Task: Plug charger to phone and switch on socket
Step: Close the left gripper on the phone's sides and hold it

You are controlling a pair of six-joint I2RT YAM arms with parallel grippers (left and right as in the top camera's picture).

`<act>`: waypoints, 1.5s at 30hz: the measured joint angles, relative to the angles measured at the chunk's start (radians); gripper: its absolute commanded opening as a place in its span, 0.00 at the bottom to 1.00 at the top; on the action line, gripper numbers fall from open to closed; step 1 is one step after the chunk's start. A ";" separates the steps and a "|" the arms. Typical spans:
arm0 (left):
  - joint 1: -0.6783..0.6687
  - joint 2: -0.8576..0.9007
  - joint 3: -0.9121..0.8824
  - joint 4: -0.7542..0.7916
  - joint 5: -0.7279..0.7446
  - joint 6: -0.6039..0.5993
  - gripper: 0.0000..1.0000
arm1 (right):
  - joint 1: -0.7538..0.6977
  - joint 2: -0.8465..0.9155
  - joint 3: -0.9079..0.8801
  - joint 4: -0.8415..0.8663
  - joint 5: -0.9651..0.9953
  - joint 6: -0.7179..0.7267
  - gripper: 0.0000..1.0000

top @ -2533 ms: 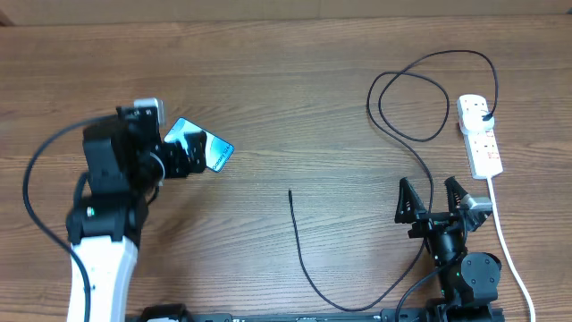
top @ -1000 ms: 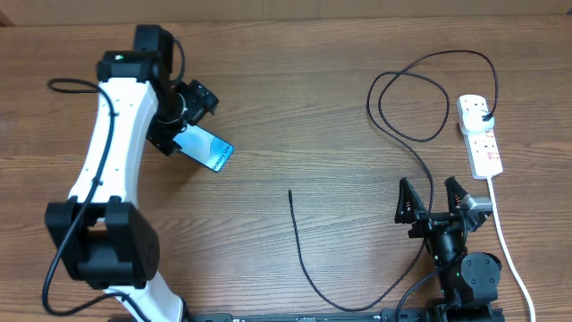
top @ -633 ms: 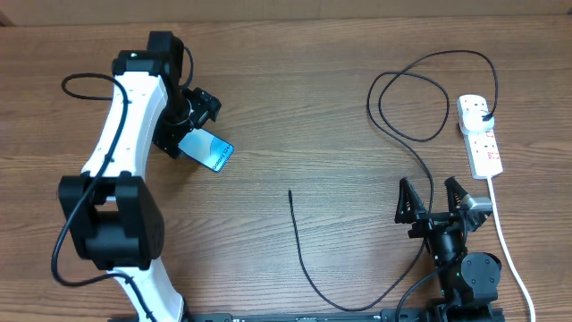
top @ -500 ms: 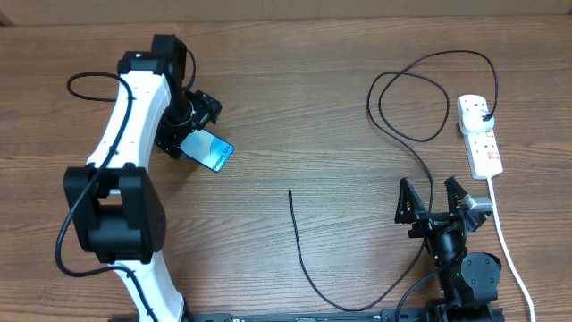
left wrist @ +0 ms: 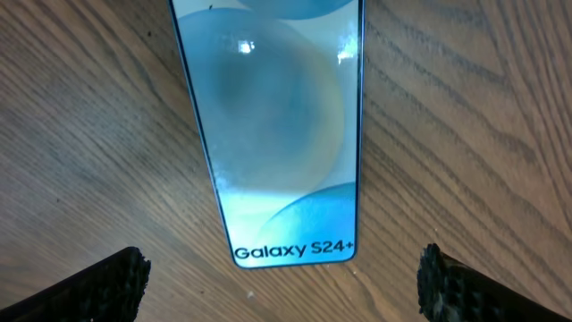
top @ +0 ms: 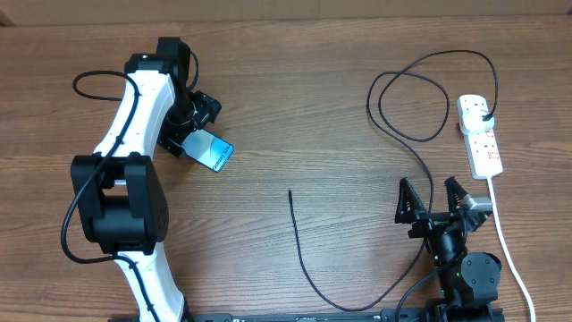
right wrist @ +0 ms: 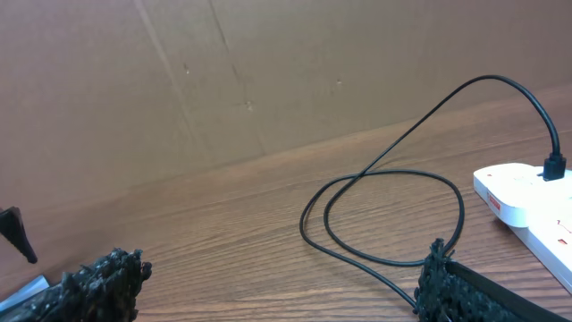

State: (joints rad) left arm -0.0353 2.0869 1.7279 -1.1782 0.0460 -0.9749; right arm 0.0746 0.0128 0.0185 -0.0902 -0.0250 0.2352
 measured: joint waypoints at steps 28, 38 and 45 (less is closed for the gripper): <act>0.000 0.005 -0.100 0.095 -0.043 -0.119 0.99 | 0.000 0.000 0.000 0.000 0.000 0.000 1.00; 0.000 0.005 -0.128 0.157 -0.049 -0.124 1.00 | 0.000 0.000 0.000 0.000 0.000 0.000 1.00; 0.000 0.007 -0.183 0.197 -0.047 -0.127 0.99 | 0.000 0.000 0.000 0.000 0.000 0.000 1.00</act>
State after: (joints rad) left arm -0.0349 2.0937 1.5452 -0.9813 -0.0013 -1.1015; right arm 0.0746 0.0128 0.0185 -0.0902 -0.0254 0.2352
